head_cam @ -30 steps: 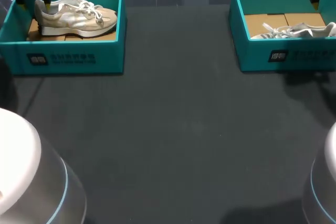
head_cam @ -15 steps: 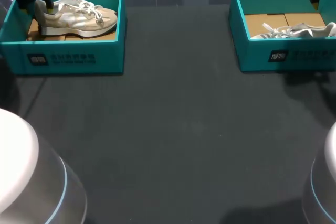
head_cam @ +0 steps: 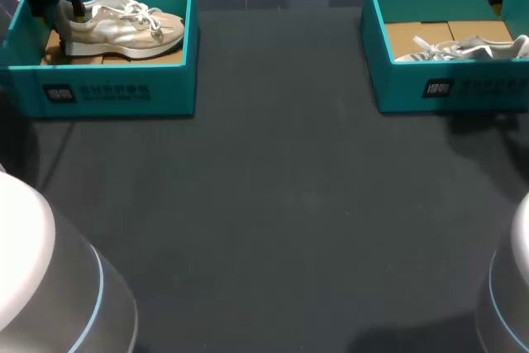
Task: Take the shoe out of the shoebox, open the shoe tongue, remove and reinsert the insole, then place the shoe into the shoebox
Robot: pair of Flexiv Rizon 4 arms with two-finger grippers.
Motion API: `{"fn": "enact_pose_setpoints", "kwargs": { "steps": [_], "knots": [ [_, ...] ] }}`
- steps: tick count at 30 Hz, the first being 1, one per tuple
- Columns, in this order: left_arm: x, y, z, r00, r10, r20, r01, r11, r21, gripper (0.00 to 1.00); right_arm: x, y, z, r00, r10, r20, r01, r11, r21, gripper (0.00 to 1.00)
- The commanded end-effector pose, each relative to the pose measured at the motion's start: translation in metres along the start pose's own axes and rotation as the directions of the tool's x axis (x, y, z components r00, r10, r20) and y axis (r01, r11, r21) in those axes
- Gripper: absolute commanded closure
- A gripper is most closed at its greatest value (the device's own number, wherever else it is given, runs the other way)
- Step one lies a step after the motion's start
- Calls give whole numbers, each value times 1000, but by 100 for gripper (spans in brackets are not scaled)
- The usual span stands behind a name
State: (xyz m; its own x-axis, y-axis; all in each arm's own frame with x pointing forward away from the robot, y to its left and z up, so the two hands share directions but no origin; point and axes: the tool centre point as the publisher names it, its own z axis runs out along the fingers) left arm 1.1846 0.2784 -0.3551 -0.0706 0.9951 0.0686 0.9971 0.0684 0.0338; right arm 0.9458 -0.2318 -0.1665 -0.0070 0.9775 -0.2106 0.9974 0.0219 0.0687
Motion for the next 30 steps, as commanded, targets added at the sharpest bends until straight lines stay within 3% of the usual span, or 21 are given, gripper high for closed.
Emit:
{"fn": "enact_pose_setpoints", "kwargs": {
  "steps": [1, 14, 17, 18, 24, 28, 29, 30],
  "knots": [
    [0, 10, 5, 1000, 0, -3, 0, 1000, 22, 23, 0, 0, 0, 1000, 0, 0, 0, 1000, 0, 0],
    [1, 12, 14, 1000, 3, -14, -3, 999, 50, 29, 0, 0, 0, 1000, 0, 0, 0, 1000, 0, 0],
    [1, 12, 14, 1000, 4, -16, -3, 999, 53, 39, 0, 0, 0, 1000, 0, 0, 0, 1000, 0, 0],
    [1, 12, 15, 1000, 4, -16, -4, 999, 53, 51, 0, 0, 0, 1000, 0, 0, 0, 1000, 0, 0],
    [4, 8, 17, 999, 21, -29, -19, 999, 50, 68, 0, 0, 0, 1000, 0, 0, 0, 1000, 0, 0],
    [6, 6, 18, 999, 26, -36, -24, 999, 46, 90, 0, 0, 0, 1000, 0, 0, 0, 1000, 0, 0],
    [7, 5, 18, 999, 26, -37, -24, 999, 45, 100, 0, 0, 0, 1000, 0, 0, 0, 1000, 0, 0],
    [7, 5, 19, 999, 26, -38, -24, 999, 44, 100, 0, 0, 0, 1000, 0, 0, 0, 1000, 0, 0]
  ]
}}
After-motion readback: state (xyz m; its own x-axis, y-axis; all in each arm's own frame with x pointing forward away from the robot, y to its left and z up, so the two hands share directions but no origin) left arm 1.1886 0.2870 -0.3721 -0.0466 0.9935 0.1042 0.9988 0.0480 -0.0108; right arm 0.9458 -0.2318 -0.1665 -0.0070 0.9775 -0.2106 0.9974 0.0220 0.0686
